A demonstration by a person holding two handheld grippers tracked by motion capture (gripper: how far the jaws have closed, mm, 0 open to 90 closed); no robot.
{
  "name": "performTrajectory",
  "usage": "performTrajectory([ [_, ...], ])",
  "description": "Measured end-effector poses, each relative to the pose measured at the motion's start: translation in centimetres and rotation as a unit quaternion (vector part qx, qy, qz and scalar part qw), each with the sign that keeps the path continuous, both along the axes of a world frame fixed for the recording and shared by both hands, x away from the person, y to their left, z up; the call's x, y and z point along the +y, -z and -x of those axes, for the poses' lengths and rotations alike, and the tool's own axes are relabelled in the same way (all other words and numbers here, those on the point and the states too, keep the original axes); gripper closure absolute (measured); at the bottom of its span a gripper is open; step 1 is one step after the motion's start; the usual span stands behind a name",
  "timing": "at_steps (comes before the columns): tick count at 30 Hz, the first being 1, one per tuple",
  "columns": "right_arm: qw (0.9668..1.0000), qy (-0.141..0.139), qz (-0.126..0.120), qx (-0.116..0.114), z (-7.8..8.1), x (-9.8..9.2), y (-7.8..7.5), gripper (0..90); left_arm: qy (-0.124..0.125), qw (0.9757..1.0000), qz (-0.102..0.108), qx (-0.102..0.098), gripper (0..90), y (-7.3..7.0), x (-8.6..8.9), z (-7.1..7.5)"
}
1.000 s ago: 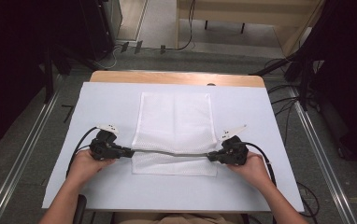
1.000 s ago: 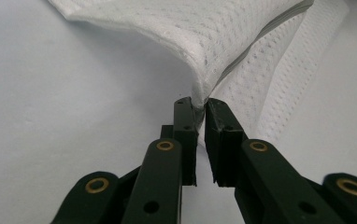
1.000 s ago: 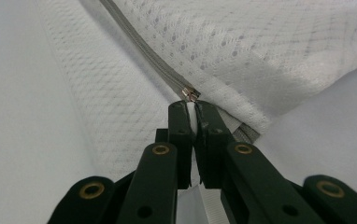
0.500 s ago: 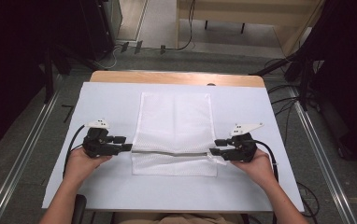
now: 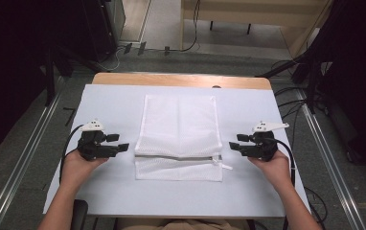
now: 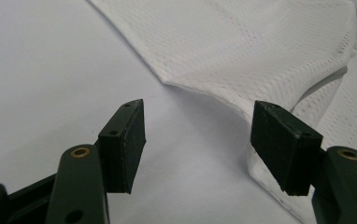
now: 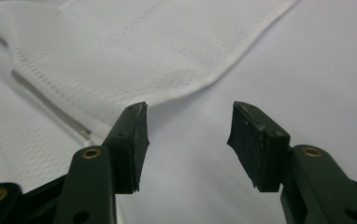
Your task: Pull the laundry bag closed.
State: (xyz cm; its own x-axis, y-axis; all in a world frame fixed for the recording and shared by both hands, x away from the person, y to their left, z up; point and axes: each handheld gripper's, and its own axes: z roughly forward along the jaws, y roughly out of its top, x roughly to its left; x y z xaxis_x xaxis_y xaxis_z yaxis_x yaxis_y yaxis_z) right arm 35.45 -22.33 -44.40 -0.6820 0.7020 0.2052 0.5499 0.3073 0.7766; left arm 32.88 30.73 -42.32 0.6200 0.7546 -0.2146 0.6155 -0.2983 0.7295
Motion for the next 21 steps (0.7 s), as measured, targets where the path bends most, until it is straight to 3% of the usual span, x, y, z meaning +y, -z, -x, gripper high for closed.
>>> performTrajectory([
  [8,0.9993,0.037,0.001,0.007,-0.5,-1.7,0.4,45.8,-0.028,0.9995,-0.005,0.012,35.6,0.2,0.7,-0.3],
  [21,0.9993,0.034,0.011,0.008,-0.6,-1.3,0.7,44.7,-0.039,0.9991,-0.002,0.015,35.5,0.3,0.8,-0.4],
])
